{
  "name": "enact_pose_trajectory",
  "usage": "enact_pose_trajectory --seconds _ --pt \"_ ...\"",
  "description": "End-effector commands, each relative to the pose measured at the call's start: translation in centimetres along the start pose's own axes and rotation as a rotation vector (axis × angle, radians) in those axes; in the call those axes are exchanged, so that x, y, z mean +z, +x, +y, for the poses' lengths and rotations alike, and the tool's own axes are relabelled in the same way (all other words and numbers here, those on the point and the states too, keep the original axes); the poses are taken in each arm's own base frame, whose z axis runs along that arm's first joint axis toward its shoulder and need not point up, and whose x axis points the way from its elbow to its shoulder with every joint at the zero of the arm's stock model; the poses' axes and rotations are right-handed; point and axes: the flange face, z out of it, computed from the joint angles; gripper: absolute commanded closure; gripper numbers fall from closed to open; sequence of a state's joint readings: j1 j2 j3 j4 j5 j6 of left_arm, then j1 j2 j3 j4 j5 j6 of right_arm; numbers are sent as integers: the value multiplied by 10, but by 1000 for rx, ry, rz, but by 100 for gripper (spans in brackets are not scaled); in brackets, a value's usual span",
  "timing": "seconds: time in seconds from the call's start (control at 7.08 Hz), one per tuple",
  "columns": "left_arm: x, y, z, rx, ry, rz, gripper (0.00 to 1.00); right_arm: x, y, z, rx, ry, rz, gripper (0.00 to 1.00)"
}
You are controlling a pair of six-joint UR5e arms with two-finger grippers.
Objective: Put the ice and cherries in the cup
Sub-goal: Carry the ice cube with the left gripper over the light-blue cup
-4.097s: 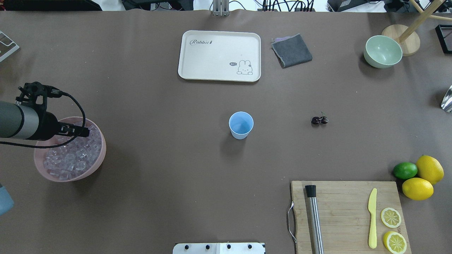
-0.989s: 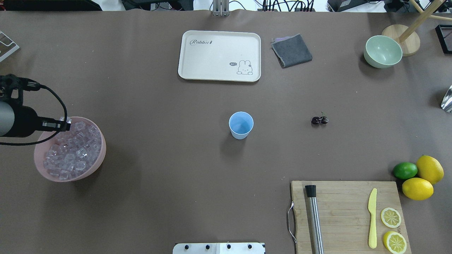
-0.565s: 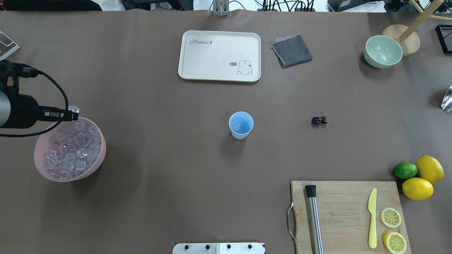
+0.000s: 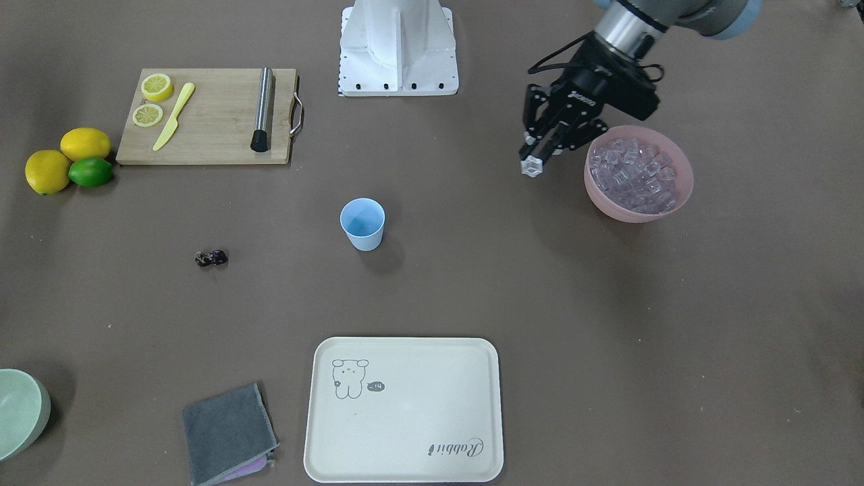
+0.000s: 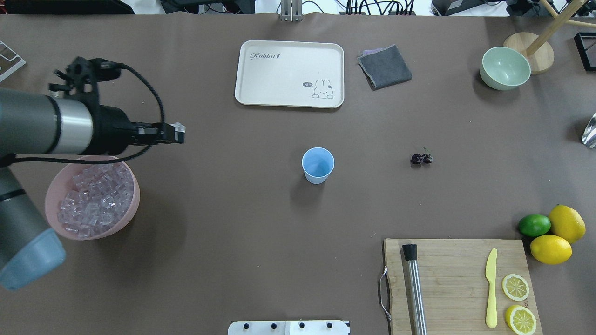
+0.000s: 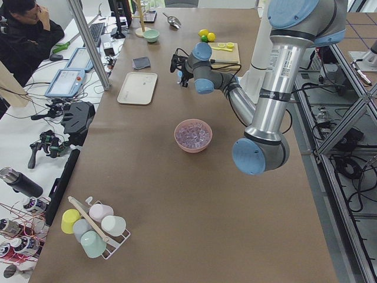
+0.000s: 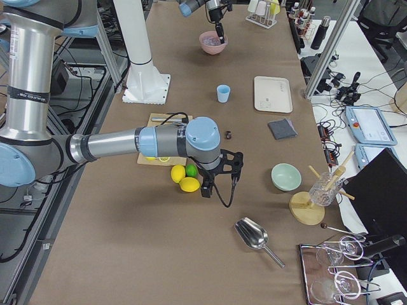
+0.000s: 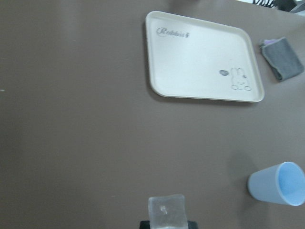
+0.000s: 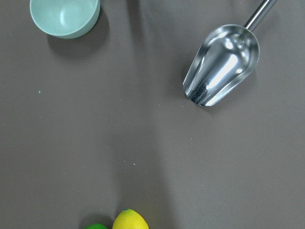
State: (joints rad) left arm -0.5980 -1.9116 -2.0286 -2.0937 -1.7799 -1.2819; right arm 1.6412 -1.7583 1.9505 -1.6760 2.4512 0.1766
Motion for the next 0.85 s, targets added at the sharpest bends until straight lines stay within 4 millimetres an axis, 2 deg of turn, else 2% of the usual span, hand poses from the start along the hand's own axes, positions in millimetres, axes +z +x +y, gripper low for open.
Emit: enact_pose_trajectory --seconds 0.0,0.14,0.28,0.42,0.57,0.71 --pt "55 75 40 -85 57 40 100 1 -3 0 -4 -4 -5 0" --pt "68 103 42 -96 80 2 100 5 -9 -1 -15 -15 -15 0" --pt "80 118 41 -96 86 -26 100 3 -14 -6 -24 -9 -16 0" --pt "105 115 50 -113 106 -64 100 5 -15 -7 -28 -13 -16 0" --pt "123 133 59 -113 123 -70 100 5 -15 -7 -29 -13 -14 0" --pt "138 143 64 -114 136 -82 100 5 -15 -7 -29 -13 -14 0"
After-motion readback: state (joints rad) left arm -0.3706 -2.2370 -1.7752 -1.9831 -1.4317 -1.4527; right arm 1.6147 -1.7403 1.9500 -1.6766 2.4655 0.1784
